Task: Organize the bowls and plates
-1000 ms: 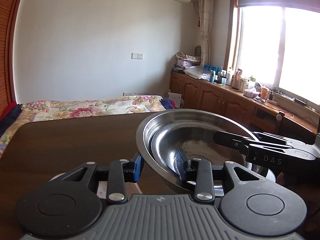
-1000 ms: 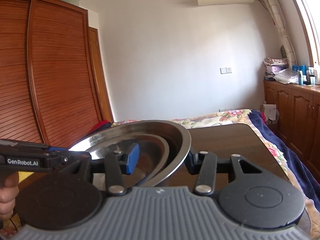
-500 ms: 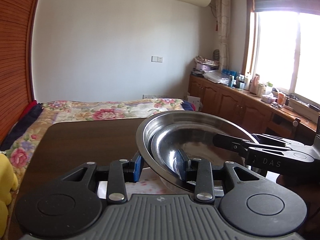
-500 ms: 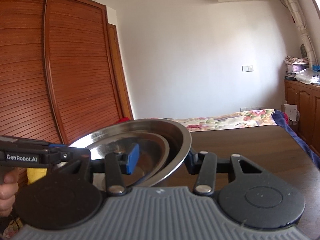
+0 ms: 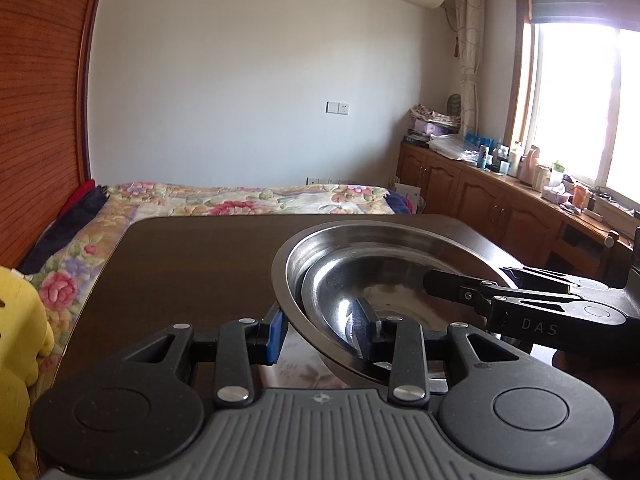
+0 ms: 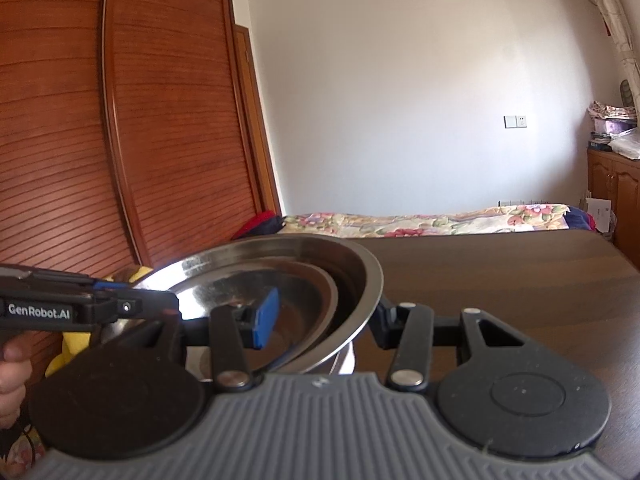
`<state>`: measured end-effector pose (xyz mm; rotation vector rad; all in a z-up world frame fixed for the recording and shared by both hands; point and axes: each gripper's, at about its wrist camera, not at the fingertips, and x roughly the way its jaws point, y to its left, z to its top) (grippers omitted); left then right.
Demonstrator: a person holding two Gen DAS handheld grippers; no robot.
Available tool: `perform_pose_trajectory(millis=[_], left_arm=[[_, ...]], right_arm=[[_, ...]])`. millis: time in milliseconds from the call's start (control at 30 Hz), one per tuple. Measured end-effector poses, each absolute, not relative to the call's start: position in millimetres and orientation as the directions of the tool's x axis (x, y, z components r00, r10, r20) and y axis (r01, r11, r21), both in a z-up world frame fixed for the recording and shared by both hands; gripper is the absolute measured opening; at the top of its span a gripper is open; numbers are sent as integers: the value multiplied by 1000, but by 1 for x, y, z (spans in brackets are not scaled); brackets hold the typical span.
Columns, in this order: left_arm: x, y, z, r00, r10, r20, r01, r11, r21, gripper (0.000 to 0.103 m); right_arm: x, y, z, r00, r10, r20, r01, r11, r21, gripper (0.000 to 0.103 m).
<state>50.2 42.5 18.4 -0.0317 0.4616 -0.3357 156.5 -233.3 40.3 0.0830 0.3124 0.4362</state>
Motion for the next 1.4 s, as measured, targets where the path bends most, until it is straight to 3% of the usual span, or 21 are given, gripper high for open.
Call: perform_pose_trajectory(millis=[533, 1100, 1200, 1267, 1400], left_arm=[[49, 47, -1, 826, -299, -479, 280, 953, -112, 38], [44, 42, -2, 835, -281, -473, 272, 958, -89, 38], [41, 41, -3, 841, -273, -468, 266, 960, -82, 46], [39, 41, -1, 852, -260, -454, 257, 964, -70, 62], [38, 41, 4, 861, -252, -442, 249, 966, -65, 73]], right_arm=[[157, -219, 31, 841, 433, -323, -415, 901, 126, 49], [161, -214, 26, 841, 427, -333, -416, 903, 107, 52], [160, -217, 27, 851, 408, -331, -401, 911, 94, 70], [159, -220, 29, 855, 401, -329, -392, 915, 95, 70], [158, -225, 32, 868, 380, -318, -372, 924, 89, 71]])
